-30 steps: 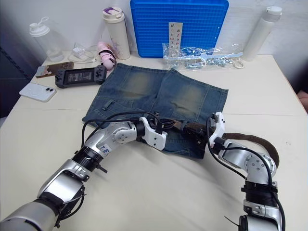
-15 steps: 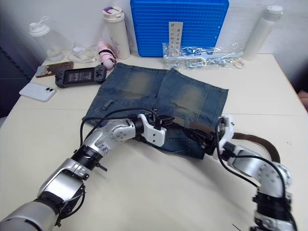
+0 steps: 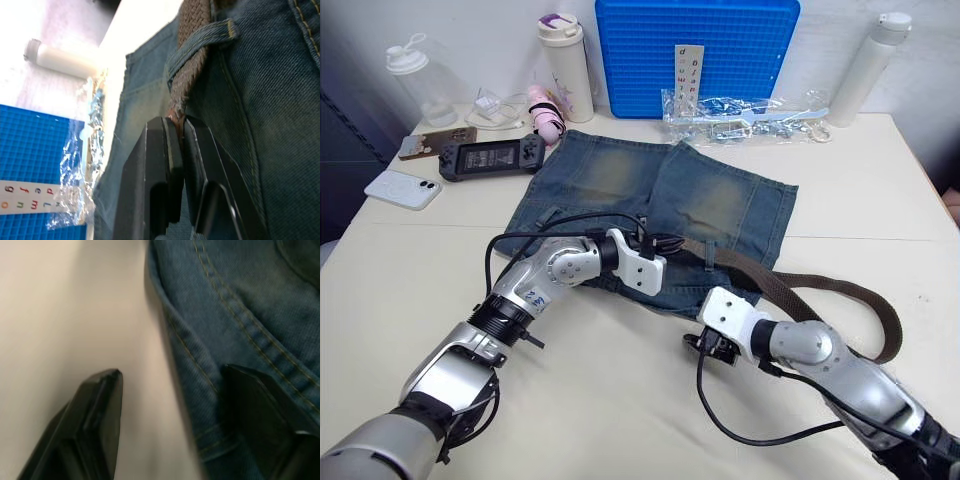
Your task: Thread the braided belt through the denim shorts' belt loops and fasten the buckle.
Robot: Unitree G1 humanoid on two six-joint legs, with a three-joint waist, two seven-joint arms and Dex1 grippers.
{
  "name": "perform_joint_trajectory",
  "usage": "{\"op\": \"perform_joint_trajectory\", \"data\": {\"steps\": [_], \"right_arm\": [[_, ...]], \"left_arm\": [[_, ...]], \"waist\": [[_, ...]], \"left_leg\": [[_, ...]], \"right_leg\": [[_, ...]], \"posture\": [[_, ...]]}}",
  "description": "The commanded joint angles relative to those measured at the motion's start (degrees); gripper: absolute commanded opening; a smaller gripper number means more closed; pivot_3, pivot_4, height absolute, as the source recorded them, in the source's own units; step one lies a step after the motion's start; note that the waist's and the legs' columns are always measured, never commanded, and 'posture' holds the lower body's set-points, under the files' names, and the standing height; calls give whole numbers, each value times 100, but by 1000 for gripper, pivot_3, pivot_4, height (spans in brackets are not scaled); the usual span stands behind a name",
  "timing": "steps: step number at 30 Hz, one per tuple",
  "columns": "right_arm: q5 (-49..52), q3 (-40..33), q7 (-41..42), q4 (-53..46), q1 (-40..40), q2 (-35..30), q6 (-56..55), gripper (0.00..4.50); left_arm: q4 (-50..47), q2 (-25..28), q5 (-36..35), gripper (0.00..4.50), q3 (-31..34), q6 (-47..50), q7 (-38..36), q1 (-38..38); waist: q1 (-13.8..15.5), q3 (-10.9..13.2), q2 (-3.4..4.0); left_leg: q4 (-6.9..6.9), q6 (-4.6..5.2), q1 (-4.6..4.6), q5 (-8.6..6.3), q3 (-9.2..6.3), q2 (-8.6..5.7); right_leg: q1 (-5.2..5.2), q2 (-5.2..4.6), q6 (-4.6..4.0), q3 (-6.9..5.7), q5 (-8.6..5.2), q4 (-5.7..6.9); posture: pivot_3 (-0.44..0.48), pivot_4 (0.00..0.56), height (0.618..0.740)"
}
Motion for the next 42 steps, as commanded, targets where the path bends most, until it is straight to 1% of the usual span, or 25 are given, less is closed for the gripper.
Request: {"op": "perform_joint_trajectory", "data": {"steps": [1,2,4,5,7,11,14,18,20,22,23,24,26,28,29,31,32,33,34,36,39,42], "right_arm": [[-773,-273,162,429,193,-372,-576,1841],[-850,-400,212,508,259,-440,-724,1241],[-936,-656,322,638,391,-561,-933,534],[-970,-748,375,685,442,-586,-1005,65],[-970,-1070,554,836,636,-728,-1207,21],[-984,-1878,931,1445,1208,-1074,-1856,21],[-1004,-2410,1243,2184,1525,-1283,-2508,21],[-964,-2781,1606,2956,1584,-1375,-3009,21],[-663,-2963,1844,3001,1511,-1299,-2887,21],[-125,-3182,2068,2703,1454,-1128,-2421,958],[78,-3273,2211,2530,1488,-1112,-2204,1323],[340,-3407,2295,2299,1524,-1078,-1874,1783],[1012,-3728,2286,1788,1537,-926,-1016,2823],[2194,-4124,2056,1191,1512,-691,269,3852],[3350,-4339,1656,896,1501,-455,979,4360],[4765,-4624,1041,570,1438,-129,1884,4443],[5407,-4635,672,439,1441,44,2146,4443],[5857,-4589,318,347,1423,196,2303,4443],[6256,-4473,-211,316,1344,437,2388,4443],[6609,-4287,-1087,305,1070,944,2308,4443],[7991,-3991,-2717,621,641,1692,2014,4443],[8856,-3793,-3779,747,370,2323,1563,4443]], "left_arm": [[-177,11,-203,0,107,25,-92,-38],[-183,8,-209,0,101,33,-117,-34],[-193,-10,-220,0,80,55,-160,-32],[-196,-16,-223,0,74,64,-176,-32],[-198,-45,-233,0,54,105,-224,-38],[-181,-248,-371,0,63,337,-333,2],[-159,-430,-363,0,28,548,-366,-24],[-203,-606,-314,0,-18,739,-377,-4],[-260,-694,-304,0,-55,821,-389,53],[-326,-769,-296,0,-88,891,-393,94],[-352,-798,-288,0,-100,922,-386,103],[-381,-828,-272,0,-108,954,-370,113],[-411,-871,-240,0,-100,994,-316,109],[-394,-903,-223,0,-63,1014,-228,67],[-367,-908,-197,0,-39,986,-133,22],[-330,-903,-161,0,-22,938,-8,-32],[-313,-905,-143,0,-9,891,86,-63],[-306,-907,-124,0,0,836,177,-95],[-313,-920,-109,0,16,775,283,-130],[-323,-977,-137,0,39,731,395,-189],[-318,-1111,-152,0,27,720,544,-328],[-272,-1210,-133,0,-20,709,604,-405]], "waist": [[19,0,0],[24,0,-1],[45,0,-1],[61,0,-1],[99,0,-1],[199,0,-1],[250,0,-1],[266,1,-2],[263,0,-1],[254,0,-1],[246,0,-1],[242,1,-1],[237,1,-1],[224,1,-1],[223,1,-1],[222,2,-3],[222,1,-3],[222,1,-3],[222,2,-3],[222,2,-4],[203,1,-2],[182,0,-1]], "left_leg": [[1,4,0,2,-4,-5],[3,5,1,3,-9,-8],[12,6,1,3,-14,-10],[13,7,1,3,-15,-14],[19,9,2,3,-20,-15],[21,12,1,1,-27,-21],[29,24,1,-4,-28,-28],[30,30,1,-5,-26,-31],[30,30,1,-5,-26,-30],[30,30,1,-5,-26,-30],[30,29,1,-5,-27,-28],[30,29,1,-5,-28,-27],[30,29,1,-5,-28,-26],[31,29,1,-5,-30,-24],[33,29,1,-6,-32,-22],[35,26,0,-7,-40,-18],[35,24,0,-8,-42,-18],[35,24,0,-9,-42,-18],[37,25,0,-9,-43,-19],[40,25,-1,-9,-42,-19],[44,27,-1,-10,-35,-22],[45,27,-1,-10,-37,-22]], "right_leg": [[4,-5,0,-4,0,0],[8,-7,2,-6,1,0],[16,-8,4,-9,2,-2],[18,-11,5,-8,3,-2],[23,-12,9,-10,5,-3],[31,-14,12,-13,7,-6],[41,-17,23,-15,12,-14],[47,-18,30,-16,16,-25],[48,-18,30,-16,16,-26],[47,-18,30,-16,16,-27],[47,-18,30,-16,16,-27],[47,-17,30,-17,16,-27],[47,-18,30,-16,16,-27],[47,-18,30,-15,16,-28],[47,-18,30,-14,16,-28],[49,-17,29,-12,16,-29],[49,-17,29,-10,16,-29],[49,-19,29,-7,16,-31],[50,-19,29,-5,16,-31],[50,-20,29,-5,16,-32],[50,-21,30,-7,17,-31],[47,-20,30,-11,17,-22]], "posture": [[0,150,689],[0,150,689],[0,150,689],[0,150,689],[0,150,689],[0,150,689],[0,150,689],[0,150,689],[0,150,689],[0,150,689],[0,150,689],[0,150,689],[0,150,689],[0,150,689],[0,150,689],[0,150,689],[0,150,689],[0,150,689],[0,150,689],[0,150,689],[0,150,689],[0,150,689]]}}
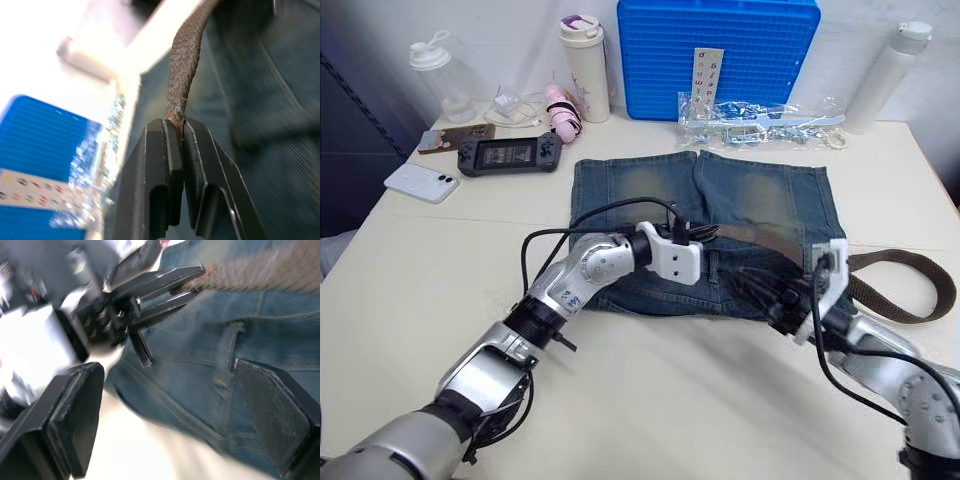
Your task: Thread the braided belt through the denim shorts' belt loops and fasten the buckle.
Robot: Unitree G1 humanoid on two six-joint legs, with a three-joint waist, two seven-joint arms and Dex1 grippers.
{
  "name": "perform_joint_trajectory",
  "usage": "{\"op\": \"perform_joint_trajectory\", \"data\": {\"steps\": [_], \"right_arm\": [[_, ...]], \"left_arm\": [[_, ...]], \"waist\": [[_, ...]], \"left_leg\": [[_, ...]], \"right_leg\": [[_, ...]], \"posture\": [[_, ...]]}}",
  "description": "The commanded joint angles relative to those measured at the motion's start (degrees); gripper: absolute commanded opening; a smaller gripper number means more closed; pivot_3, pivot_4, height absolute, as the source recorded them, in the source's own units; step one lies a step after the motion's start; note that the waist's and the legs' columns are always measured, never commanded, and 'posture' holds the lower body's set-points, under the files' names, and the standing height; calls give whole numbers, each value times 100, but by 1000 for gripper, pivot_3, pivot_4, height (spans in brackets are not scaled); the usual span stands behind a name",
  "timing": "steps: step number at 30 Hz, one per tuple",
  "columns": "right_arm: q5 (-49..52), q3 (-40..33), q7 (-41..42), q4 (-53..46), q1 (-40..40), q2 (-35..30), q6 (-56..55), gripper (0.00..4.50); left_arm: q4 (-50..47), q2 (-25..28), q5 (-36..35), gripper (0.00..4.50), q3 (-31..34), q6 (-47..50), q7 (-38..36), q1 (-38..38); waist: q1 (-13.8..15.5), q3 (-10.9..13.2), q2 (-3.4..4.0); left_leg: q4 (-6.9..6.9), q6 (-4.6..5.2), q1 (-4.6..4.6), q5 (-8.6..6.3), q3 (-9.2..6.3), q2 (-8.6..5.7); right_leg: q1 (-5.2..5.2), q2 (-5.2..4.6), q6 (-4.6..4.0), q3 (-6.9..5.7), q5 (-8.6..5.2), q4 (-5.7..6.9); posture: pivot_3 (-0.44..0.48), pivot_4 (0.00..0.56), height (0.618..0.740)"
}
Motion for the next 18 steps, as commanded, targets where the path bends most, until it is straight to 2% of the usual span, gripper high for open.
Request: {"op": "perform_joint_trajectory", "data": {"steps": [1,5,8,10,12,13,14,17,18], "right_arm": [[1167,122,-1280,58,-264,598,-674,4443],[1625,121,-1992,138,-643,1302,-1347,4443],[1758,62,-2189,157,-793,1507,-1584,4443],[1723,133,-2257,200,-848,1551,-1615,3938],[1661,218,-2270,232,-869,1569,-1593,3228],[1657,237,-2272,235,-884,1601,-1607,2589],[1643,246,-2269,236,-898,1618,-1616,2382],[1610,195,-2271,252,-921,1647,-1680,847],[1598,158,-2289,265,-916,1658,-1723,708]], "left_arm": [[-132,-119,-19,0,6,-98,154,-138],[-151,-151,-5,0,-38,-96,146,-110],[-119,-146,0,0,-44,-103,144,-113],[-86,-134,7,0,-52,-125,144,-122],[-67,-131,19,0,-66,-147,147,-137],[-64,-129,27,0,-71,-160,151,-143],[-62,-129,33,0,-74,-167,154,-147],[-68,-111,37,0,-72,-173,160,-145],[-82,-104,5,0,-56,-154,138,-129]], "waist": [[-25,-2,3],[-80,-3,5],[-97,-3,5],[-94,-4,6],[-95,-4,6],[-96,-4,6],[-100,-4,6],[-105,-4,7],[-110,-4,6]], "left_leg": [[0,0,0,0,0,0],[-3,3,0,0,7,-5],[-3,5,0,1,12,-5],[-3,5,0,1,12,-5],[-3,7,0,0,13,-5],[-3,8,0,-1,13,-5],[-3,8,0,-1,14,-5],[-4,8,0,-1,18,-4],[-4,8,0,-1,18,-4]], "right_leg": [[-1,0,0,-1,0,4],[-8,0,0,3,0,14],[-12,0,1,7,0,18],[-16,0,0,9,0,22],[-18,0,1,9,0,26],[-19,0,0,10,0,26],[-20,0,0,11,0,27],[-24,0,0,15,0,28],[-24,0,0,16,0,28]], "posture": [[0,150,689],[0,150,689],[0,150,689],[0,150,689],[0,150,689],[0,150,689],[0,150,689],[0,150,689],[0,150,689]]}}
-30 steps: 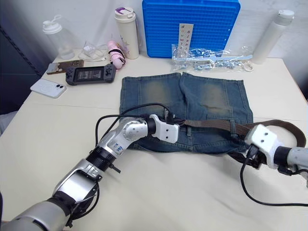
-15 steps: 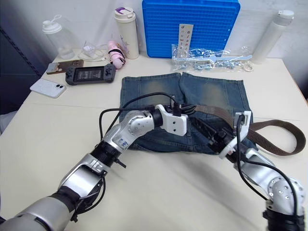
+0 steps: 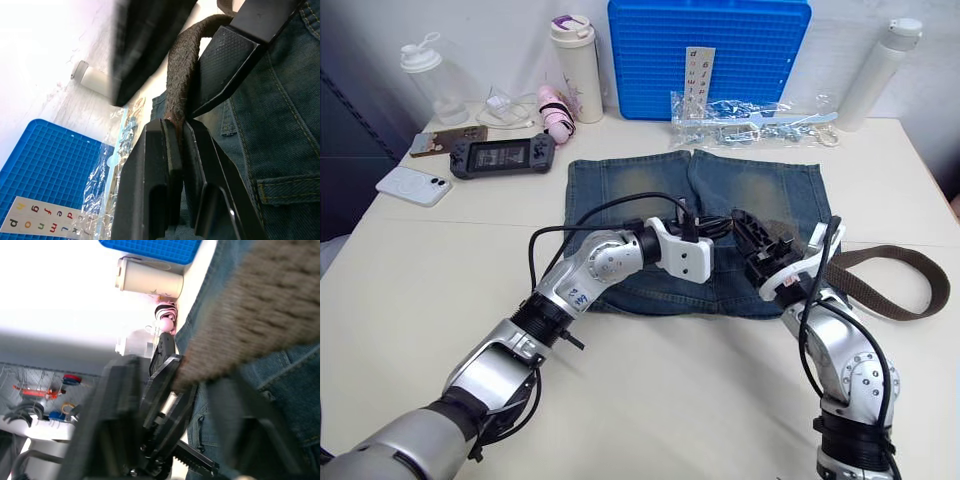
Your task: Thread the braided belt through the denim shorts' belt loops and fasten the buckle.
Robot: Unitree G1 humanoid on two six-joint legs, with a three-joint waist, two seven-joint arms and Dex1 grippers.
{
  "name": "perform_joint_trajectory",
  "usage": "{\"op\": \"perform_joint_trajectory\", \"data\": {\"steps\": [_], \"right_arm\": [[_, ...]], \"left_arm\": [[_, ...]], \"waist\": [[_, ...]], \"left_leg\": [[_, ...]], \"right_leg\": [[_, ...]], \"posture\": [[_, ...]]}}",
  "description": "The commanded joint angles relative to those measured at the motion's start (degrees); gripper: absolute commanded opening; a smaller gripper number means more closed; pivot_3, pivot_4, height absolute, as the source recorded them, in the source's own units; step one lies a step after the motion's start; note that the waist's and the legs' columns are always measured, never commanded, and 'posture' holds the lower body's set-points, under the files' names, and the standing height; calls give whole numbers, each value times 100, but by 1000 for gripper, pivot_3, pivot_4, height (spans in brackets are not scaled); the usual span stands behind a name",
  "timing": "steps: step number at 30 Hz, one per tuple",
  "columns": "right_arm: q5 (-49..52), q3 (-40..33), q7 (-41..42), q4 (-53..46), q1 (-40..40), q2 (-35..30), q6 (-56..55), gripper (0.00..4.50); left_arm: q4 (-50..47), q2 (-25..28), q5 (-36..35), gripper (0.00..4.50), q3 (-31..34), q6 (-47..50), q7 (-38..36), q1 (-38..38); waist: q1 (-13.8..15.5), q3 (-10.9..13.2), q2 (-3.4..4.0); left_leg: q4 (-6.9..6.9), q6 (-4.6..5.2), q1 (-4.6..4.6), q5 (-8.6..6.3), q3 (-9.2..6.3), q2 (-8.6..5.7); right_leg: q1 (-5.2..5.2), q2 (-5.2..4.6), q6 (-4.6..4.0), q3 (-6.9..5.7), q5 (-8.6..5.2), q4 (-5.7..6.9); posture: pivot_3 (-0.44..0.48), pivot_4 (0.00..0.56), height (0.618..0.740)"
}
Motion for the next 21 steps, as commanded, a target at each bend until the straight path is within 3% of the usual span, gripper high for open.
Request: {"op": "perform_joint_trajectory", "data": {"steps": [1,4,9,14,18,21], "right_arm": [[32,-143,30,-175,-100,73,-213,183],[-53,-180,65,-123,-38,45,-221,32],[-221,-278,283,-123,210,-213,-17,0],[-436,-304,697,-111,684,-732,415,0],[-507,-277,966,-60,852,-885,570,0],[-719,-159,1169,49,820,-910,686,0]], "left_arm": [[-143,-9,-73,0,-1,-62,-45,-60],[-201,-74,-495,0,135,-11,-284,-1],[-420,31,-1177,2109,392,362,-997,112],[-926,519,-1823,4381,732,942,-1767,328],[-1524,672,-2666,4451,1074,1849,-2351,612],[-1813,810,-2809,4451,1164,2378,-2521,735]], "waist": [[-9,0,0],[-17,0,0],[-19,0,0],[-90,-1,1],[-107,-1,2],[-94,-1,2]], "left_leg": [[0,0,0,0,1,0],[-2,0,-1,0,3,0],[-2,0,-5,0,4,0],[-5,0,-4,0,5,2],[-6,0,-4,0,5,2],[-3,0,-4,0,-2,1]], "right_leg": [[-1,0,0,1,0,1],[-9,0,0,4,0,10],[-13,-1,0,5,0,11],[-14,0,0,4,0,12],[-13,-1,0,5,0,12],[-8,-1,0,4,0,11]], "posture": [[0,150,689],[0,150,689],[0,150,689],[0,150,689],[0,150,689],[0,150,689]]}}
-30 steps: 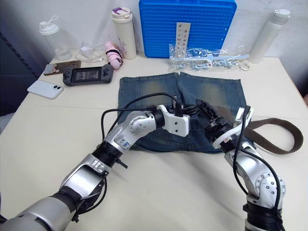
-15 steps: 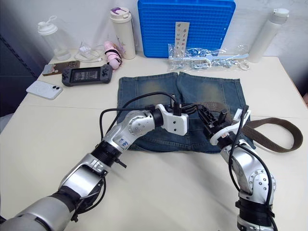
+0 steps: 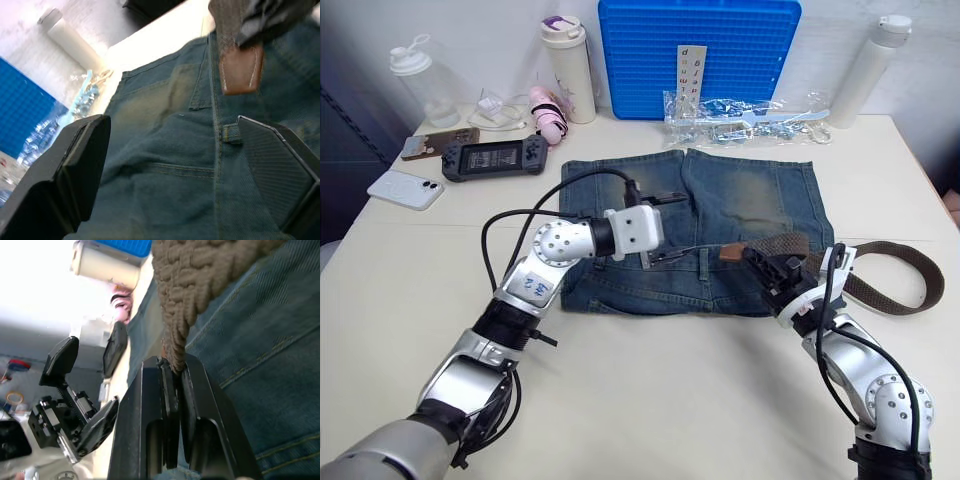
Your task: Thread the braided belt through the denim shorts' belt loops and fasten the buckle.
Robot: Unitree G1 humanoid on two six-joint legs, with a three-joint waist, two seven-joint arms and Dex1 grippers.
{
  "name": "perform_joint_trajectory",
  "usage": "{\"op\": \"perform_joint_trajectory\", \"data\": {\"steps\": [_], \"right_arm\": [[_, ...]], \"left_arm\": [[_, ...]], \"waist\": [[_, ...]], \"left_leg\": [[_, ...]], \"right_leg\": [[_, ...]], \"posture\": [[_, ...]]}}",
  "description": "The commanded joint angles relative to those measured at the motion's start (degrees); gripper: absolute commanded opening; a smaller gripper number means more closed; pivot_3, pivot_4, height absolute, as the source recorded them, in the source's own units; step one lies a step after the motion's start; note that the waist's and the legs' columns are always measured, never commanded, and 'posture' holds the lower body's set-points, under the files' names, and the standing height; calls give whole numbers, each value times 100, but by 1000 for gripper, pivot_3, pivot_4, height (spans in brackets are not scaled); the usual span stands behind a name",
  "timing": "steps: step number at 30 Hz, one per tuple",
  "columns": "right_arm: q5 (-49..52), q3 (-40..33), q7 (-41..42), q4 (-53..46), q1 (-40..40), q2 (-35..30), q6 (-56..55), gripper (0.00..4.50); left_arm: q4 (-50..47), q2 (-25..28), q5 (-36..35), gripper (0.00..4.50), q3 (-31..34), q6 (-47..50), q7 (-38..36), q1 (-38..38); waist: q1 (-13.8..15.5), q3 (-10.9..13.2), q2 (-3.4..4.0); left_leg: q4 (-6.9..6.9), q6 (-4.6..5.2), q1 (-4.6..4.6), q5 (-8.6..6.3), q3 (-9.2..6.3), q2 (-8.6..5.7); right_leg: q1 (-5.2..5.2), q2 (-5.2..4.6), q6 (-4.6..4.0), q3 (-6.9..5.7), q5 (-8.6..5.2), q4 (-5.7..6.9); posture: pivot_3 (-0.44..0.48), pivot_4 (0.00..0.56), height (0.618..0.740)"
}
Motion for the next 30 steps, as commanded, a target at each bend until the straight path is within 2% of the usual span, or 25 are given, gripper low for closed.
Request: {"op": "perform_joint_trajectory", "data": {"steps": [1,4,7,15,25,29,30], "right_arm": [[-207,22,304,4,-47,-84,126,0],[-715,83,519,229,-163,-115,166,0],[-971,24,823,471,-266,-224,280,0],[-1147,77,1411,1060,-670,-257,759,0],[-1413,334,2002,1209,-866,64,1188,0],[-2059,527,2281,1501,-1077,201,1135,0],[-2477,640,2413,1574,-1164,189,961,0]], "left_arm": [[-514,117,-318,4451,148,593,-221,56],[-775,266,-410,4451,143,1150,-372,166],[-1021,213,-888,4451,333,2002,-509,286],[-1394,772,-1271,4451,231,2965,-1196,490],[-1441,1119,-1215,4451,198,3147,-1271,624],[-1395,1222,-1038,4451,27,2882,-1332,654],[-1381,1192,-1032,4451,2,2828,-1318,647]], "waist": [[0,0,0],[-4,0,0],[-2,0,0],[-8,0,1],[-15,1,3],[-32,2,4],[-37,2,4]], "left_leg": [[0,0,0,0,-1,-1],[0,0,2,0,0,-1],[0,0,2,0,0,-2],[-1,-1,4,0,-2,0],[-2,-1,5,0,-5,-2],[-4,-2,7,0,-4,-1],[-5,-2,9,0,-3,0]], "right_leg": [[2,0,0,0,0,0],[3,1,0,0,0,-1],[3,0,0,1,0,-1],[5,2,0,0,0,-2],[9,2,0,1,0,-7],[8,3,0,1,0,-6],[8,4,0,1,0,-6]], "posture": [[0,150,689],[0,150,689],[0,150,689],[0,150,689],[0,150,689],[0,150,689],[0,150,689]]}}
